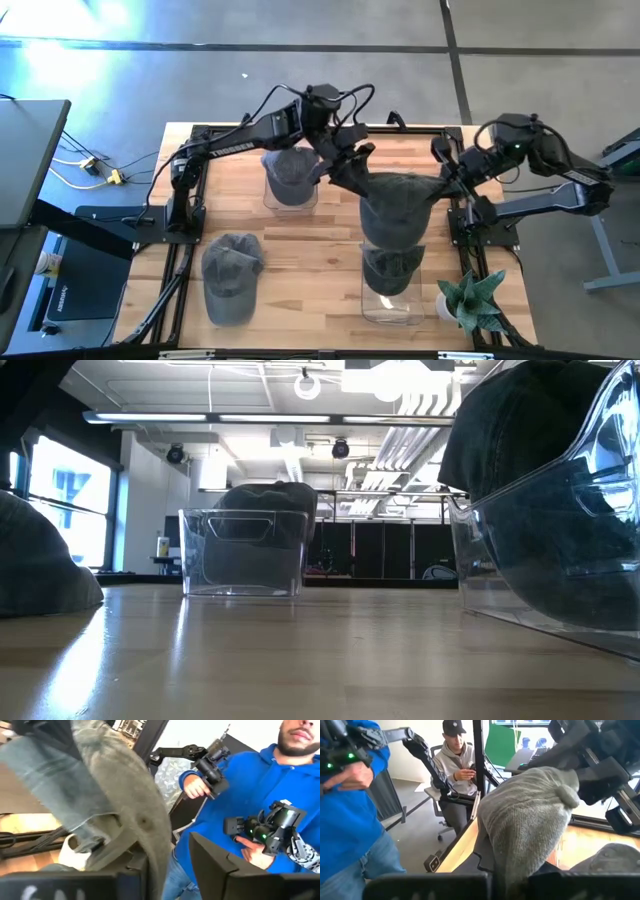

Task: Pick & Place hat
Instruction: Put the dark gray cap into the bottom transparent bin, then put the light gray cap into the top transparent bin

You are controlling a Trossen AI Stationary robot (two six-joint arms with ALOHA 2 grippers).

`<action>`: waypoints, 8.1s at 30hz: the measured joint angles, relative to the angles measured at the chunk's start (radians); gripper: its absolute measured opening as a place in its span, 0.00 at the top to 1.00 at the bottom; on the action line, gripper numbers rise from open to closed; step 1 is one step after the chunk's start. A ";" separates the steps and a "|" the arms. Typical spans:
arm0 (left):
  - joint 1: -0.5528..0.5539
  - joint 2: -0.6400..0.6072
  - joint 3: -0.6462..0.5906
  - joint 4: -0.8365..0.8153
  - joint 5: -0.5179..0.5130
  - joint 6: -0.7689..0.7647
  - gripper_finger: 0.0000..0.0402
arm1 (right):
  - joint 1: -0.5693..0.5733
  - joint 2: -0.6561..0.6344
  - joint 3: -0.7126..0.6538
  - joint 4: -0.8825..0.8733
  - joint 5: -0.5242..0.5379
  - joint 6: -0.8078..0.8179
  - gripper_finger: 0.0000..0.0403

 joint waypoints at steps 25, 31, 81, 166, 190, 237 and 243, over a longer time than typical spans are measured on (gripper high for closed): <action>-0.014 0.030 0.000 0.117 -0.136 0.031 0.99 | -0.036 0.070 0.000 0.032 -0.056 0.299 0.71; -0.014 0.030 0.000 0.108 -0.161 0.053 0.99 | -0.043 0.109 0.000 0.109 -0.123 0.425 0.42; -0.344 -0.020 -0.002 -0.297 -0.341 0.355 0.99 | 0.690 0.307 0.000 0.290 0.525 0.481 0.99; -0.432 0.146 -0.003 -0.598 -0.875 0.158 0.67 | 0.938 0.270 -0.284 -0.199 0.992 0.846 0.56; -0.506 0.309 -0.001 -0.303 -0.968 -0.064 0.99 | 1.000 0.213 -0.284 -0.010 0.611 0.720 0.66; -0.468 0.144 0.000 -0.557 -1.090 -0.331 0.99 | 1.043 -0.008 -0.281 -0.123 0.933 0.664 0.69; -0.511 0.077 0.003 -0.793 -0.978 -0.392 0.99 | 1.010 -0.010 -0.281 -0.050 0.982 0.526 0.69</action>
